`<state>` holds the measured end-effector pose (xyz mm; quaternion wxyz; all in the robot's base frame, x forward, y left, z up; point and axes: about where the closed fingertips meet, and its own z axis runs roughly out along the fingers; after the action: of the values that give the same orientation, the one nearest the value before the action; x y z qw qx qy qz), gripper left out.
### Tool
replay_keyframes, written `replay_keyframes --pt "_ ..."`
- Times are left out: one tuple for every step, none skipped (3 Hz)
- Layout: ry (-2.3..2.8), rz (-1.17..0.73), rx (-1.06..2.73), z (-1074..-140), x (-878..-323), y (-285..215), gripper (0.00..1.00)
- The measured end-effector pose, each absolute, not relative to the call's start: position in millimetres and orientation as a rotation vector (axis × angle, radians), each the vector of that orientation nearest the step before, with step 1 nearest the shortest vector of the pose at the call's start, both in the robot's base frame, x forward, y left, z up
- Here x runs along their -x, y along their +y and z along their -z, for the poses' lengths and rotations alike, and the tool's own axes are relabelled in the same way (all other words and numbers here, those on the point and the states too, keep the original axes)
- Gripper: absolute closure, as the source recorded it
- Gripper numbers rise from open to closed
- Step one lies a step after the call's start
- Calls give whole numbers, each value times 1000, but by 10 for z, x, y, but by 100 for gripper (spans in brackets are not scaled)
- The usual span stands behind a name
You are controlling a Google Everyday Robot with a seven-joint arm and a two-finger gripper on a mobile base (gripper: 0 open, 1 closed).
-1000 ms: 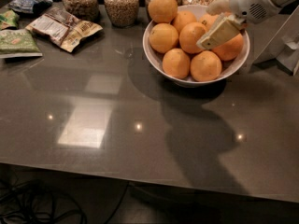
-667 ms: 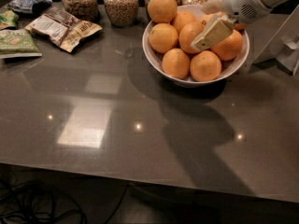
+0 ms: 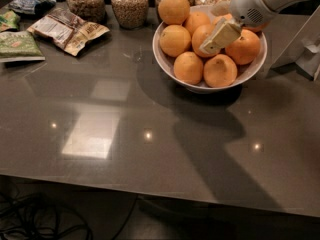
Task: Pick orange from white bowl
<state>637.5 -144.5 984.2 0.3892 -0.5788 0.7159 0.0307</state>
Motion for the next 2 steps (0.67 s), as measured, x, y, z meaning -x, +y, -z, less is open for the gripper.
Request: replay_keyframes --pt "1836 -57 1482 -9738 -6477 -1462 33" --pt "1858 -48 1498 -9624 -6550 -1477 37"
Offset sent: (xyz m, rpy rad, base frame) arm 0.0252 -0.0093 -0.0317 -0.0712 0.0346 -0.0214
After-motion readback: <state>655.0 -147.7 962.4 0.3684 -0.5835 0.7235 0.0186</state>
